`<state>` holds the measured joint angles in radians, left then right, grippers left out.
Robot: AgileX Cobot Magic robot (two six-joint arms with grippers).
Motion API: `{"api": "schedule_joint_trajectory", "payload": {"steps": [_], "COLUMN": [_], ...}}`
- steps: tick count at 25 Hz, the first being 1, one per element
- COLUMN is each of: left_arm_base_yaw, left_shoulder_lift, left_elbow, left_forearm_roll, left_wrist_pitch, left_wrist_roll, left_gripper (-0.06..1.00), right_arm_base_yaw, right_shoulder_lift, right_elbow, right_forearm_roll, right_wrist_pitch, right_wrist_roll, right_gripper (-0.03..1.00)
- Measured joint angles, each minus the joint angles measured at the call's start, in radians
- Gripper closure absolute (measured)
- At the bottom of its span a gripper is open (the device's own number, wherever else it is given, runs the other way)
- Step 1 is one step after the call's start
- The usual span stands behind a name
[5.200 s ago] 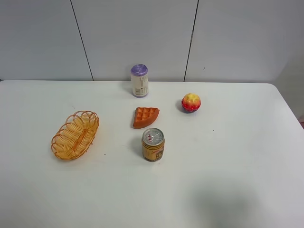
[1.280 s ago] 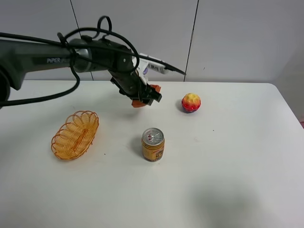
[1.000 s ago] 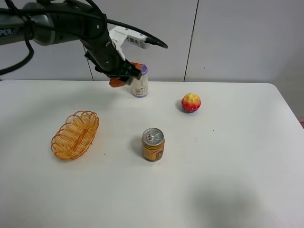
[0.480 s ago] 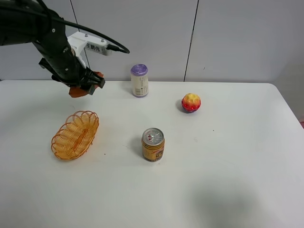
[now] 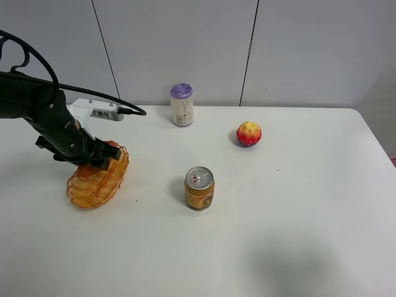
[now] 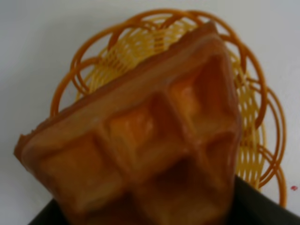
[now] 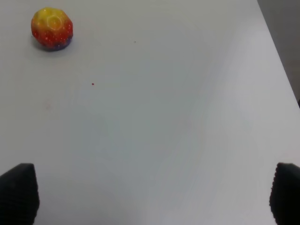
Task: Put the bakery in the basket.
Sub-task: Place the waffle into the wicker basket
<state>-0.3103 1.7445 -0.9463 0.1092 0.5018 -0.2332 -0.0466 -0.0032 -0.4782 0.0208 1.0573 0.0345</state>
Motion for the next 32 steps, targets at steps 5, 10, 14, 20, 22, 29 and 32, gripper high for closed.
{"api": "schedule_joint_trajectory", "payload": {"steps": [5,10,14,20,22,29,32], "left_arm_base_yaw": [0.0,0.0,0.0,0.0,0.0,0.004,0.041], "left_shoulder_lift": [0.0,0.0,0.0,-0.005,-0.017,-0.192,-0.328], "left_elbow": [0.052,0.058,0.058,0.058,0.058,0.058,0.058], "left_forearm_roll": [-0.022,-0.08,-0.084,-0.089,-0.09,-0.093,-0.099], "left_wrist_pitch": [-0.044,-0.057,-0.076,-0.092,-0.103,-0.143,-0.136], "left_wrist_roll": [-0.019,-0.02,0.016,0.11,0.112,0.088,0.086], "left_gripper": [0.39,0.39,0.39,0.06,-0.01,-0.04,-0.04], "right_arm_base_yaw": [0.0,0.0,0.0,0.0,0.0,0.0,0.0], "right_shoulder_lift": [0.0,0.0,0.0,0.0,0.0,0.0,0.0], "right_elbow": [0.0,0.0,0.0,0.0,0.0,0.0,0.0], "right_forearm_roll": [0.0,0.0,0.0,0.0,0.0,0.0,0.0], "right_wrist_pitch": [0.0,0.0,0.0,0.0,0.0,0.0,0.0], "right_wrist_roll": [0.0,0.0,0.0,0.0,0.0,0.0,0.0], "right_gripper": [-0.02,-0.02,-0.02,-0.02,-0.02,-0.02,-0.02]}}
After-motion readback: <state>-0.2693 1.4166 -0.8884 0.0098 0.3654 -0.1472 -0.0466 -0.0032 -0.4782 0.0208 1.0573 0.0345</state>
